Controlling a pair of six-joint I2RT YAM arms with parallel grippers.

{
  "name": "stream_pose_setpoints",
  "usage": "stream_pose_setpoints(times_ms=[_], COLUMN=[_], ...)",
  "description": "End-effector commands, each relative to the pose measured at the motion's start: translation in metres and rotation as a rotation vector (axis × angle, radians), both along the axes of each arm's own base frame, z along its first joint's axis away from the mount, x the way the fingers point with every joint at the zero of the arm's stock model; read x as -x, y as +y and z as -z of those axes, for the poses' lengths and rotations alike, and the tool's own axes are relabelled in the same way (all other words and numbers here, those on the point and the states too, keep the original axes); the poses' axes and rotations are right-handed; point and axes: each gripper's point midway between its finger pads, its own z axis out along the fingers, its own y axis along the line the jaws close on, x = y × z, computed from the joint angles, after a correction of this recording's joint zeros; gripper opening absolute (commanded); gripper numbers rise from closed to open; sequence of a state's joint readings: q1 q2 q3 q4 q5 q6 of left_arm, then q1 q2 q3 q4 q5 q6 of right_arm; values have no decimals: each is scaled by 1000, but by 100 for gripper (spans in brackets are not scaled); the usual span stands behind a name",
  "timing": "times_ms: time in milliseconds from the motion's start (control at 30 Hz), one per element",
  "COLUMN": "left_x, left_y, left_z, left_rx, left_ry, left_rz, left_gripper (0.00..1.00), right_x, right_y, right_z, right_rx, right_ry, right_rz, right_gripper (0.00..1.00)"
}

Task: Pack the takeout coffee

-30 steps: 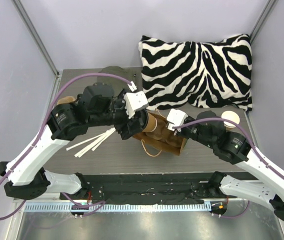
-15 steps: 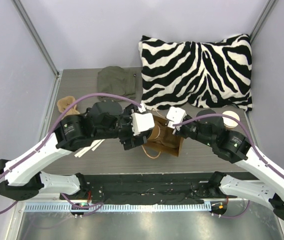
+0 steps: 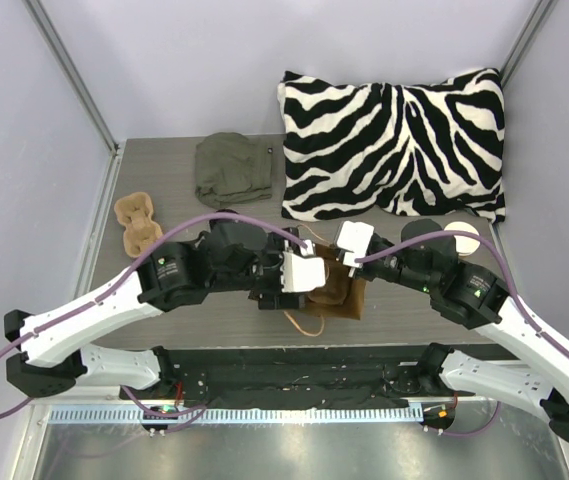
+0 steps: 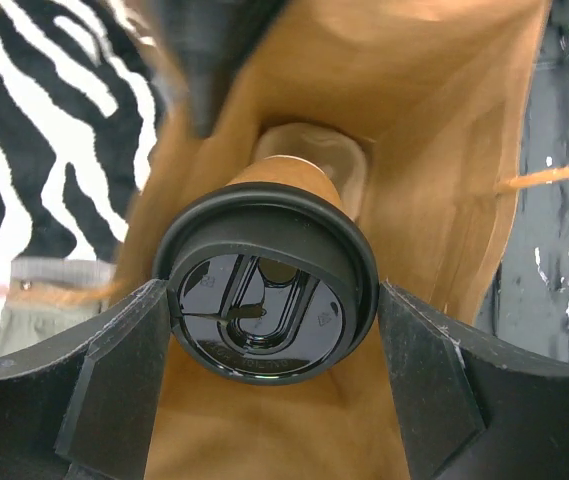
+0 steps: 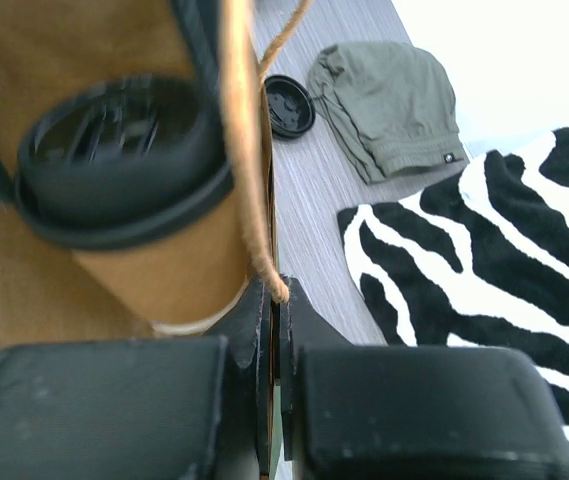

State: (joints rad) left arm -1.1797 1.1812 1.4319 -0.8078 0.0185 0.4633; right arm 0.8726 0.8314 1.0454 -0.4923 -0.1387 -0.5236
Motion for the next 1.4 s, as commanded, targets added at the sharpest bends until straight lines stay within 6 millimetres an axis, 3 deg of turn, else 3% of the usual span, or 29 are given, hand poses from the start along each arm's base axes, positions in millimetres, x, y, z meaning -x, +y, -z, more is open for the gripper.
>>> stream_pose_setpoints(times_ms=[0,467,733,1000,1167,1367], left_x=[2,8,8,9,2,-2], left_y=[-4,-1,-1,5,8,3], left_z=[-7,40,67,99,124,121], left_rx=[28,-128,-203,-246,-272,-237], left_ry=[-106,-243,-302,-318,-357,-387], left_rz=[42,100,101,108,88,73], left_gripper=[75,75,76,76,76,76], right_x=[1,18,30,34,38,37], right_y=[10,20,22,21,21,24], right_z=[-25,-42,-33,-24,-1,8], right_rx=[-98,-187,-210,-159,-109,-124], right_ry=[-26,39,83,-1,-10,33], right_rz=[-26,-58,-87,-110,-124,-105], right_gripper=[1,1,1,1,1,1])
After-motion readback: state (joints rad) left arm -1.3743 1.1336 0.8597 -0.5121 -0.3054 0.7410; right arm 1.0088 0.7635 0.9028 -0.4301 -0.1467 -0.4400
